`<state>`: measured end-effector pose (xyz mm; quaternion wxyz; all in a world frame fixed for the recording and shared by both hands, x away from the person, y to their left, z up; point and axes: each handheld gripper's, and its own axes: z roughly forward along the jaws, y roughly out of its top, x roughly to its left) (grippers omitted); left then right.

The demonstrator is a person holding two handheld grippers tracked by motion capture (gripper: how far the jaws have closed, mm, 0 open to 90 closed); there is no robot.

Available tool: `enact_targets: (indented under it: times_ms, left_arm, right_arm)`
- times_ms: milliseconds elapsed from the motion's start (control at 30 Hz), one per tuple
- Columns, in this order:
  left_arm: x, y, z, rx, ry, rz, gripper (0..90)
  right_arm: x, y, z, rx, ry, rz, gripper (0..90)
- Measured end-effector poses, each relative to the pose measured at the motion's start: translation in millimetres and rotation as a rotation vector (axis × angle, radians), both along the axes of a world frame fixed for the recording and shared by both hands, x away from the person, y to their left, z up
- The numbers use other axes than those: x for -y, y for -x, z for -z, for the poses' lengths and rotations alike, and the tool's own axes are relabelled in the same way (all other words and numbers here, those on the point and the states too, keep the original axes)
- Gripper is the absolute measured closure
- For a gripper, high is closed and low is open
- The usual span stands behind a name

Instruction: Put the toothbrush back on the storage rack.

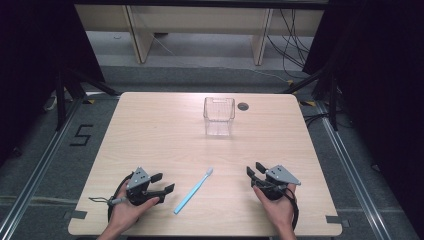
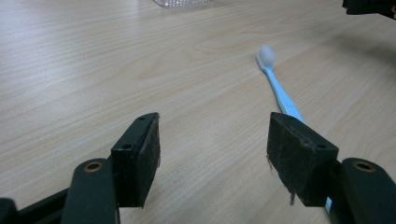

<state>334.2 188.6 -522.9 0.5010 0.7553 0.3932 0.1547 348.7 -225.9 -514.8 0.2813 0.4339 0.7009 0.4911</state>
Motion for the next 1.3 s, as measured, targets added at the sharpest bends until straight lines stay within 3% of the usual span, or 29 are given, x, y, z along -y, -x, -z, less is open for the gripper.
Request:
enact_targets:
  times_ms: [200, 233, 300, 400, 433, 533, 600, 633, 667, 700, 733, 767, 833, 900, 1000, 1033, 1067, 1100, 1133, 1233, 1267, 1300]
  left_arm:
    - [-0.6, -0.3, 0.2, -0.011, 0.013, -0.009, 34.2]
    - [0.2, -0.3, -0.2, -0.009, -0.006, -0.007, 34.2]
    - [2.0, -1.3, -3.2, -0.011, -0.021, 0.006, 34.2]
    - [5.9, -2.7, -13.9, -0.022, -0.055, 0.021, 35.9]
    - [7.2, -3.2, -18.0, -0.024, -0.059, 0.023, 36.6]
    - [10.5, -6.0, -29.7, -0.056, -0.074, 0.042, 39.4]
    - [13.0, -7.6, -36.4, -0.083, -0.093, 0.048, 41.3]
    - [13.0, -7.6, -36.4, -0.083, -0.093, 0.048, 42.2]
    - [15.2, -10.0, -41.8, -0.103, -0.113, 0.072, 42.8]
    - [15.8, -11.2, -44.6, -0.119, -0.144, 0.084, 42.8]
    - [17.4, -12.8, -47.0, -0.145, -0.155, 0.101, 42.8]
    - [19.7, -13.7, -49.2, -0.163, -0.169, 0.108, 42.8]
    - [22.3, -15.3, -51.0, -0.18, -0.187, 0.121, 42.7]
    - [32.7, -19.2, -56.6, -0.218, -0.247, 0.16, 42.6]
    - [44.7, -23.0, -62.7, -0.263, -0.303, 0.214, 43.1]
    - [48.2, -24.5, -65.2, -0.281, -0.343, 0.238, 43.2]
    - [52.8, -25.5, -66.6, -0.301, -0.363, 0.253, 43.4]
    - [56.6, -26.8, -68.3, -0.316, -0.395, 0.272, 43.5]
    - [60.3, -28.2, -69.8, -0.331, -0.426, 0.288, 44.1]
    - [72.6, -31.3, -70.5, -0.376, -0.465, 0.301, 45.8]
    - [76.6, -31.6, -69.5, -0.404, -0.467, 0.293, 46.8]
    - [77.5, -35.7, -70.3, -0.409, -0.529, 0.326, 47.7]
  right_arm:
    - [-0.4, 2.5, 0.3, -0.011, -0.057, 0.015, 56.1]
    - [2.6, 1.6, 0.1, 0.004, -0.041, 0.01, 55.5]
    - [0.8, 2.1, 0.5, -0.02, -0.086, 0.015, 55.3]
    - [3.3, 0.9, -0.6, -0.009, -0.03, 0.009, 55.4]
    - [0.9, 0.2, 0.8, -0.012, -0.067, -0.001, 55.3]
    - [2.4, 0.2, -0.4, -0.004, -0.018, 0.008, 55.5]
    - [1.6, -1.1, 0.4, -0.001, -0.022, -0.003, 55.6]
    - [-0.9, 1.8, -0.3, -0.045, -0.044, 0.016, 55.6]
    - [0.7, -1.2, 0.5, -0.006, -0.024, -0.003, 55.7]
    - [-1.3, 0.5, 0.3, -0.027, -0.042, 0.008, 55.7]
    - [0.1, -0.3, -0.2, -0.016, -0.021, 0.0, 55.8]
    - [-1.4, -0.7, 0.6, -0.024, -0.039, -0.005, 55.9]
    - [0.0, -0.8, -0.3, -0.025, -0.014, 0.0, 55.9]
    - [-2.0, -0.7, 0.3, -0.04, -0.028, 0.003, 55.9]
    - [-0.6, -2.2, -0.4, -0.03, 0.01, -0.003, 55.9]
    - [-3.6, -1.4, 0.3, -0.051, -0.026, -0.001, 55.9]
    - [-1.6, -2.7, -0.2, -0.045, 0.007, -0.015, 55.8]
    - [-4.2, -1.6, 0.1, -0.066, -0.01, -0.006, 55.8]
    - [-3.6, -1.7, -0.6, -0.07, 0.007, -0.01, 55.8]
    - [-5.7, -1.7, 0.1, -0.076, 0.004, -0.015, 55.9]
    - [-3.6, -2.2, -1.0, -0.062, 0.045, -0.016, 56.1]
    - [-3.8, -2.9, -0.4, -0.056, 0.045, -0.026, 56.2]
